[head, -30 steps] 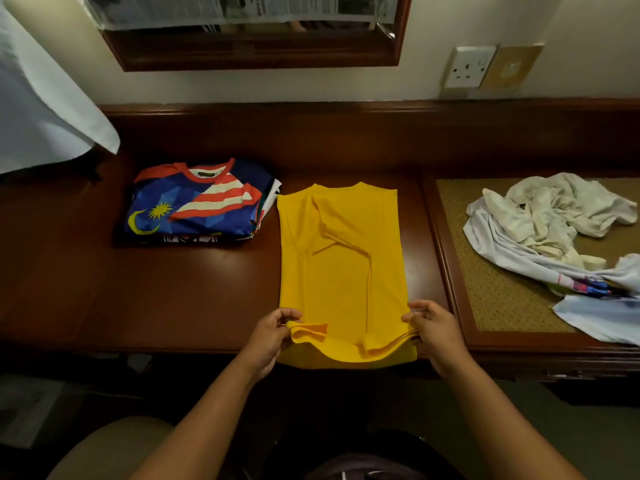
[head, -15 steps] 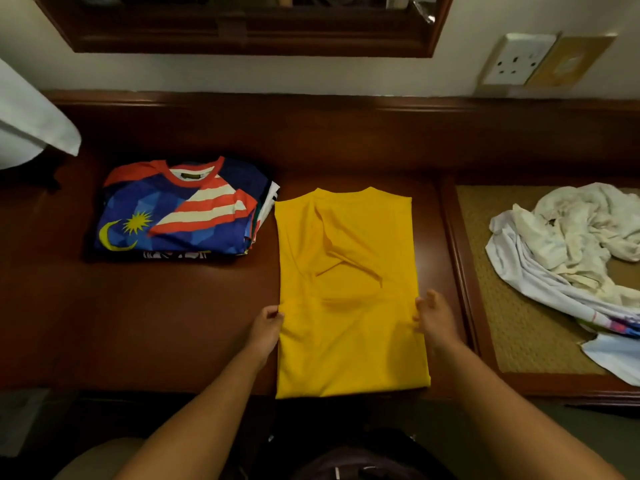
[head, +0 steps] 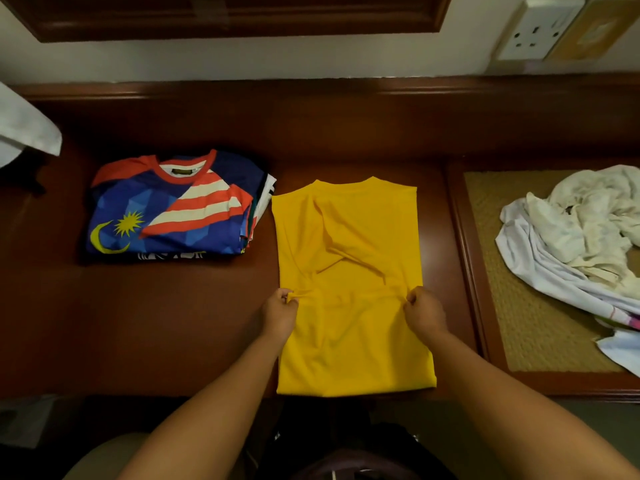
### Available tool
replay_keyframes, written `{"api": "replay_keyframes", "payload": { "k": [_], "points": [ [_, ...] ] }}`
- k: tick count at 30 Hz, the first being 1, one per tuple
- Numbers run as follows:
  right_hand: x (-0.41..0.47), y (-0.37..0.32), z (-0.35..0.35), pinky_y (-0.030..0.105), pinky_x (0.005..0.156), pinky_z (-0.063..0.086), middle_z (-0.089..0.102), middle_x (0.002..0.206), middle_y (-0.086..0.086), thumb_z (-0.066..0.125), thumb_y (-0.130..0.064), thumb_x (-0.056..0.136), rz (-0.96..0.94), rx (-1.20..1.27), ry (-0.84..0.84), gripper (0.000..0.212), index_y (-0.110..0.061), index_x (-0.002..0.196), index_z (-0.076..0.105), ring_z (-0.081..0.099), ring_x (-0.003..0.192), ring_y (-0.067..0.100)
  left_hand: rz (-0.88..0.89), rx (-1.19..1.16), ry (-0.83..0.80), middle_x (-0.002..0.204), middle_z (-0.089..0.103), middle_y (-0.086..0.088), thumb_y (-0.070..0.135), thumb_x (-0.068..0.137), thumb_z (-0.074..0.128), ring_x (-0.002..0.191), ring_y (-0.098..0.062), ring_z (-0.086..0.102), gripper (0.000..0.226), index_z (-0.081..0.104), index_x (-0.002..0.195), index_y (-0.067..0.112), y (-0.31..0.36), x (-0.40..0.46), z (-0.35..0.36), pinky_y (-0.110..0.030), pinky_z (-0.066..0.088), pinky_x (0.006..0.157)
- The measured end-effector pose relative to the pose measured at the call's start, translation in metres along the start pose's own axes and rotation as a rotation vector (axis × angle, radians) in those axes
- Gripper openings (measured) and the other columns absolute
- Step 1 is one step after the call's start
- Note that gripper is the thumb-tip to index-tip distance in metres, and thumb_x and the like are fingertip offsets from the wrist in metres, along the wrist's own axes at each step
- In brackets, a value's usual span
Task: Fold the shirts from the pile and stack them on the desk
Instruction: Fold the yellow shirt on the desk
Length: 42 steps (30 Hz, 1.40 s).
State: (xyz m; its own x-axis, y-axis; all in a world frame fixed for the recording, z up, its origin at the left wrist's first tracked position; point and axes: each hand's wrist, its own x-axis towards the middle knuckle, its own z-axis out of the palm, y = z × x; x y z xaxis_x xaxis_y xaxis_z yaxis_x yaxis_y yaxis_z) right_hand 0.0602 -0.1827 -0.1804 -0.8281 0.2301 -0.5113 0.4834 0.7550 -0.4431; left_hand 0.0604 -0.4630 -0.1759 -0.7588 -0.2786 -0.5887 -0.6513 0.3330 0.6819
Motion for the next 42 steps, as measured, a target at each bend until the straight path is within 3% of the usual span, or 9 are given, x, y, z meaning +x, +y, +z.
{"api": "replay_keyframes", "payload": {
  "k": [10, 17, 21, 25, 28, 31, 34, 38, 42],
  "points": [
    [-0.003, 0.000, -0.024, 0.029, 0.050, 0.029, 0.047, 0.077, 0.004, 0.041, -0.008, 0.100, 0.001, 0.248, 0.015, 0.004, -0.006, 0.098, 0.044, 0.044, 0.067, 0.023, 0.068, -0.069, -0.069, 0.077, 0.046, -0.001, 0.011, 0.099, 0.050, 0.065, -0.013, 0.038, 0.009, 0.051, 0.108, 0.010, 0.023, 0.005, -0.009, -0.027, 0.031, 0.056],
    [-0.023, 0.018, -0.016, 0.029, 0.064, 0.041, 0.057, 0.120, 0.019, 0.046, -0.012, 0.099, 0.036, 0.226, -0.065, 0.038, -0.008, 0.137, 0.040, 0.055, 0.083, 0.022, -0.064, -0.043, -0.045, 0.117, 0.057, -0.012, 0.010, 0.096, 0.055, 0.097, -0.028, 0.058, 0.045, 0.038, 0.138, 0.008, -0.007, -0.014, -0.003, -0.034, 0.045, 0.078],
    [-0.048, 0.030, -0.003, 0.036, 0.083, 0.042, 0.054, 0.122, 0.013, 0.048, -0.011, 0.098, 0.082, 0.277, -0.107, 0.037, -0.009, 0.135, 0.044, 0.053, 0.109, 0.030, -0.123, 0.033, -0.004, 0.085, 0.056, -0.004, 0.009, 0.095, 0.055, 0.064, -0.019, 0.050, 0.041, 0.041, 0.133, 0.006, -0.039, -0.041, 0.001, -0.031, 0.038, 0.058],
    [-0.060, 0.037, 0.002, 0.031, 0.071, 0.037, 0.055, 0.103, 0.011, 0.052, -0.016, 0.097, 0.160, 0.288, -0.165, 0.008, -0.011, 0.102, 0.049, 0.049, 0.088, 0.021, -0.185, 0.228, -0.023, 0.099, 0.060, -0.012, 0.018, 0.093, 0.057, 0.081, -0.025, 0.055, 0.034, 0.050, 0.125, 0.005, -0.069, -0.065, 0.002, -0.030, 0.039, 0.068],
    [-0.065, 0.044, 0.003, 0.032, 0.073, 0.036, 0.050, 0.090, 0.006, 0.056, -0.025, 0.096, 0.207, 0.293, -0.262, 0.018, -0.012, 0.087, 0.047, 0.046, 0.082, 0.020, -0.203, 0.348, -0.055, 0.098, 0.063, -0.014, 0.026, 0.094, 0.058, 0.084, -0.024, 0.053, 0.027, 0.059, 0.109, 0.003, -0.081, -0.078, 0.001, -0.028, 0.035, 0.068],
    [-0.067, 0.051, -0.001, 0.037, 0.080, 0.038, 0.052, 0.110, 0.015, 0.057, -0.017, 0.094, 0.263, 0.341, -0.355, 0.016, -0.005, 0.103, 0.051, 0.049, 0.096, 0.027, -0.226, 0.325, -0.064, 0.068, 0.047, -0.006, 0.021, 0.094, 0.055, 0.072, -0.024, 0.048, 0.028, 0.048, 0.070, 0.010, -0.087, -0.081, 0.002, -0.030, 0.028, 0.062],
    [-0.074, 0.054, -0.011, 0.039, 0.084, 0.036, 0.047, 0.118, 0.018, 0.055, -0.007, 0.093, 0.329, 0.401, -0.420, 0.015, -0.001, 0.107, 0.050, 0.044, 0.102, 0.030, -0.248, 0.261, -0.013, 0.061, 0.035, -0.006, 0.011, 0.092, 0.052, 0.059, -0.027, 0.040, 0.035, 0.038, 0.060, 0.012, -0.091, -0.083, 0.003, -0.032, 0.024, 0.060],
    [-0.082, 0.069, -0.014, 0.037, 0.088, 0.032, 0.042, 0.119, 0.012, 0.057, -0.010, 0.094, 0.354, 0.421, -0.498, 0.026, 0.000, 0.118, 0.050, 0.040, 0.107, 0.027, -0.274, 0.438, -0.003, 0.092, 0.061, -0.027, 0.021, 0.089, 0.052, 0.095, -0.043, 0.059, 0.030, 0.062, 0.084, -0.007, -0.096, -0.087, -0.001, -0.045, 0.051, 0.075],
    [-0.088, 0.081, -0.008, 0.035, 0.079, 0.032, 0.051, 0.109, 0.027, 0.056, -0.018, 0.097, 0.286, 0.408, -0.404, 0.031, 0.010, 0.110, 0.055, 0.050, 0.100, 0.035, -0.254, 0.492, -0.003, 0.104, 0.062, -0.026, 0.011, 0.089, 0.049, 0.099, -0.040, 0.060, 0.023, 0.064, 0.097, -0.005, -0.094, -0.094, -0.002, -0.044, 0.050, 0.081]
  ]
}}
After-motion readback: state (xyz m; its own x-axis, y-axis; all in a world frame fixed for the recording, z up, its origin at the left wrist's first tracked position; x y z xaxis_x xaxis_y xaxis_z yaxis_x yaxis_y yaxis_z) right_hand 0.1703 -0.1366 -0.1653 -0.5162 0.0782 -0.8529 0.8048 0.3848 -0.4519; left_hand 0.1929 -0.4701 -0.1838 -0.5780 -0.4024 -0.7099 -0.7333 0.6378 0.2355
